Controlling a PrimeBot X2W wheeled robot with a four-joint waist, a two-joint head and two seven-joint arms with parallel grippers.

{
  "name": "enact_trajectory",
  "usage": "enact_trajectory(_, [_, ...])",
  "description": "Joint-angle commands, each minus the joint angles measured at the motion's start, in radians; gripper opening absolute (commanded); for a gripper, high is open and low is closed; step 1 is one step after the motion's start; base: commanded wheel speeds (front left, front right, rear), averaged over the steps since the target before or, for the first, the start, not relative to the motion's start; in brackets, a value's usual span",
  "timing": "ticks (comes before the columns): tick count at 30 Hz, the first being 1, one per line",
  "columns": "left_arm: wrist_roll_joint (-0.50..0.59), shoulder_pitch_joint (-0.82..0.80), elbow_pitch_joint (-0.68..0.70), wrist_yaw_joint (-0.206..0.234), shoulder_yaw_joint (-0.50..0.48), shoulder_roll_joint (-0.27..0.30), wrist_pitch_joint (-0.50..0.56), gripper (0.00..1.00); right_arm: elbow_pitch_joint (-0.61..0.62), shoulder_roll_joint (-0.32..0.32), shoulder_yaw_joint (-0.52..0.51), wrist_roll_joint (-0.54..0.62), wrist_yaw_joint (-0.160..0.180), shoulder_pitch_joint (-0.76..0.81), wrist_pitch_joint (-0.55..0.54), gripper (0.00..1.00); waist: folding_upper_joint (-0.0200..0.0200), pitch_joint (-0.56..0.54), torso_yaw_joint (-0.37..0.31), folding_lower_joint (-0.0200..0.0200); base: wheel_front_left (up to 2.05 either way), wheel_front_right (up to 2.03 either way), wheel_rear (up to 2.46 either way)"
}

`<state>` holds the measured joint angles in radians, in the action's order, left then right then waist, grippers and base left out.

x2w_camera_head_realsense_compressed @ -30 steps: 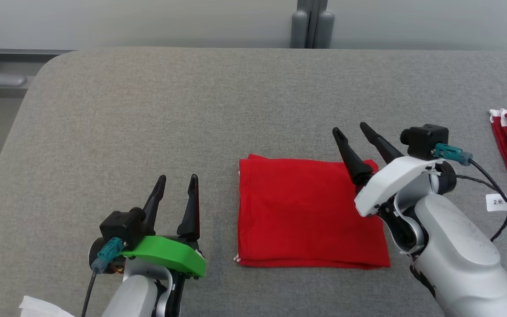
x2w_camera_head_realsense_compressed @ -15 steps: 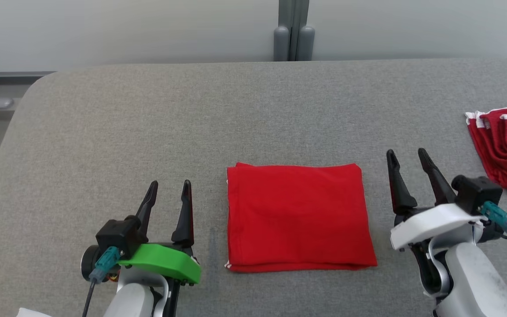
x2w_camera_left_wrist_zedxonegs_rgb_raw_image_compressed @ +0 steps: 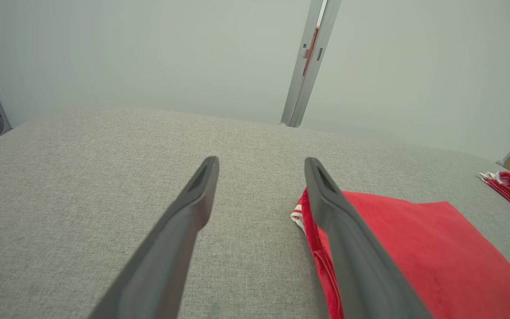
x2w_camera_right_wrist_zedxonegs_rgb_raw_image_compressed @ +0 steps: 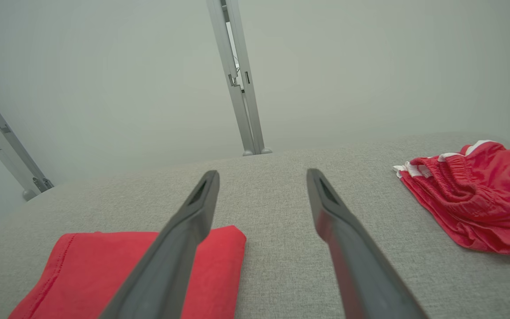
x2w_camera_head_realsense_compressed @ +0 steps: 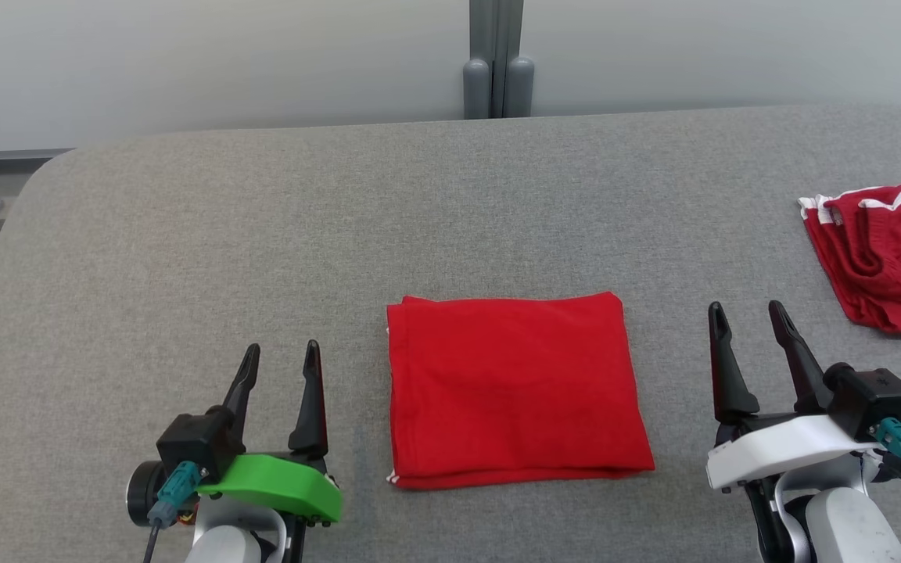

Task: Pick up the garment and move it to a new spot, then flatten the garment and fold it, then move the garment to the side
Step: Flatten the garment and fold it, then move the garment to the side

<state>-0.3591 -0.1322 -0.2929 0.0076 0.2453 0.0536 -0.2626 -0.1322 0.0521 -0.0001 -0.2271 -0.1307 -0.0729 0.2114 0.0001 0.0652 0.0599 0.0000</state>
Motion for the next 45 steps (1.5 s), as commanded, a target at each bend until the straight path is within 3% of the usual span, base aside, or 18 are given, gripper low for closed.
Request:
enact_trajectory(1, [0.009, 0.014, 0.003, -0.005, -0.007, 0.0, -0.003, 1.0, 0.01, 0.002, -0.003, 0.009, 0.0, 0.012, -0.006, 1.0, -0.0001, 0.0, 0.001, 0.0, 0.0, 0.0, 0.0])
enact_trajectory(21, [0.012, 0.002, -0.012, -0.012, -0.019, -0.003, -0.003, 1.0, 0.007, 0.0, 0.004, -0.008, 0.0, 0.018, -0.055, 1.0, -0.0001, 0.006, 0.008, 0.0, 0.0, 0.0, 0.0])
enact_trajectory(31, [0.016, -0.03, 0.0, -0.014, -0.012, -0.002, -0.003, 1.0, -0.049, 0.0, -0.032, -0.014, 0.0, -0.04, -0.312, 1.0, -0.0001, 0.048, 0.049, 0.0, 0.0, 0.0, 0.0])
enact_trajectory(45, [0.012, -0.034, 0.036, -0.01, -0.004, -0.002, -0.003, 1.0, -0.24, 0.029, -0.023, -0.211, 0.0, -0.169, -0.609, 1.0, -0.0001, 0.104, 0.153, 0.0, 0.0, 0.0, 0.0])
